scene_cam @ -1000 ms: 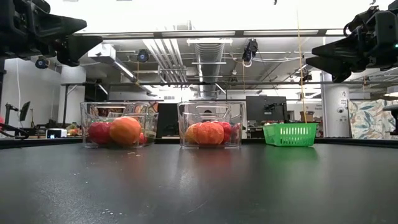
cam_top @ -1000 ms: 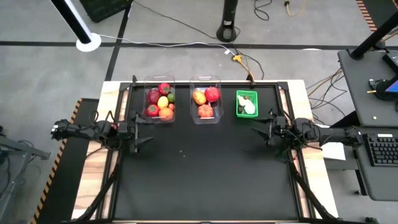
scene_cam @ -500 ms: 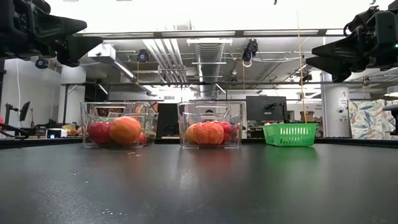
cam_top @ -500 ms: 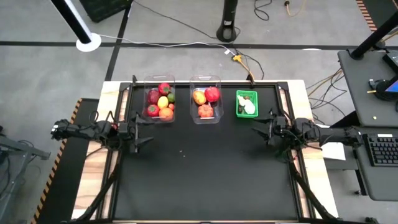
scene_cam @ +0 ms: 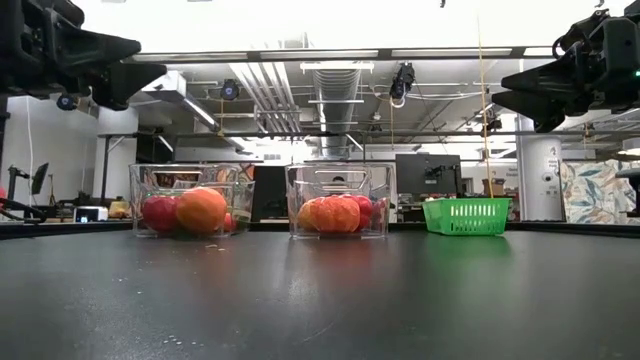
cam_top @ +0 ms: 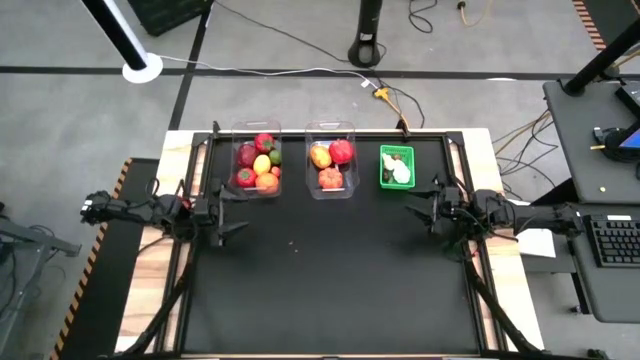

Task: Sort produce into baskets
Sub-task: Return to Home Position

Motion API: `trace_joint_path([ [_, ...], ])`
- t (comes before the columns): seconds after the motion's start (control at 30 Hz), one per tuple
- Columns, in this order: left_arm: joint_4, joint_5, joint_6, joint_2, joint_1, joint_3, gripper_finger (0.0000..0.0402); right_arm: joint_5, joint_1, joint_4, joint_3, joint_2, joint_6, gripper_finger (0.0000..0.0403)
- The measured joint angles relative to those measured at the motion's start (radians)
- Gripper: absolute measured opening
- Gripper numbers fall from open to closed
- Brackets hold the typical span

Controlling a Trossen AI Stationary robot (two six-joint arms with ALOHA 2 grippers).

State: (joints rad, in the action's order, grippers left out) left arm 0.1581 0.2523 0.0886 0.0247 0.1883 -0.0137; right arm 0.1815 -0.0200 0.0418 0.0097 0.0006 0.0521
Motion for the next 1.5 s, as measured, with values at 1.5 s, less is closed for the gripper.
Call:
trace_joint_path([
  [1.5, 0.002, 0.0, 0.0, 0.069, 0.0, -0.006, 0.0292, 0.0, 0.0, 0.0, 0.0, 0.022, 0.0, 0.0212],
])
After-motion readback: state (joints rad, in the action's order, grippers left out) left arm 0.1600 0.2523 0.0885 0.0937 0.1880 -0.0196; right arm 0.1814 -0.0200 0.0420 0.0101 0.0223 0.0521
